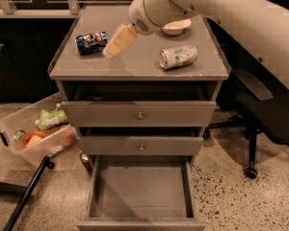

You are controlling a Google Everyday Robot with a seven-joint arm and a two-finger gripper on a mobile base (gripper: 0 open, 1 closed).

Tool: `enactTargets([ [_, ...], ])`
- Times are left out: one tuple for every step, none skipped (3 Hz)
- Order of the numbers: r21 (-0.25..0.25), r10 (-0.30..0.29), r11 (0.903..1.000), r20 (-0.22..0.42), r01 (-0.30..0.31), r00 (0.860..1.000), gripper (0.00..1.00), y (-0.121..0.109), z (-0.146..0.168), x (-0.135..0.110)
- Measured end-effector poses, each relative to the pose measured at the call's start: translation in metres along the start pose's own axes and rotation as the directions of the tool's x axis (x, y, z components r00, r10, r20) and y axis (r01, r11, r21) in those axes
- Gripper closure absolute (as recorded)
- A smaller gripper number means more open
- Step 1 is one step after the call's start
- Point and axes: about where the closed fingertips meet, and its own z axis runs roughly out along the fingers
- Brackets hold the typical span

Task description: Place pepsi can into bottom drawer

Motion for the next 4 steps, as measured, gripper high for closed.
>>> enactTargets([
  [-0.007, 0.029, 0.9996, 0.054, -0.028, 0.998, 0.00, -0.013, 0.025, 0.008],
  [-0.063, 0.075, 0.9957, 0.133, -0.068, 0.988, 0.00, -0.026, 0.068, 0.015],
  [-0.127, 0.113, 0.9876, 0.170, -0.092, 0.979, 0.00, -0.037, 0.111, 0.016],
  [-0.175, 0.126, 0.9798, 0.165, -0.097, 0.978, 0.00, -0.038, 0.144, 0.012],
])
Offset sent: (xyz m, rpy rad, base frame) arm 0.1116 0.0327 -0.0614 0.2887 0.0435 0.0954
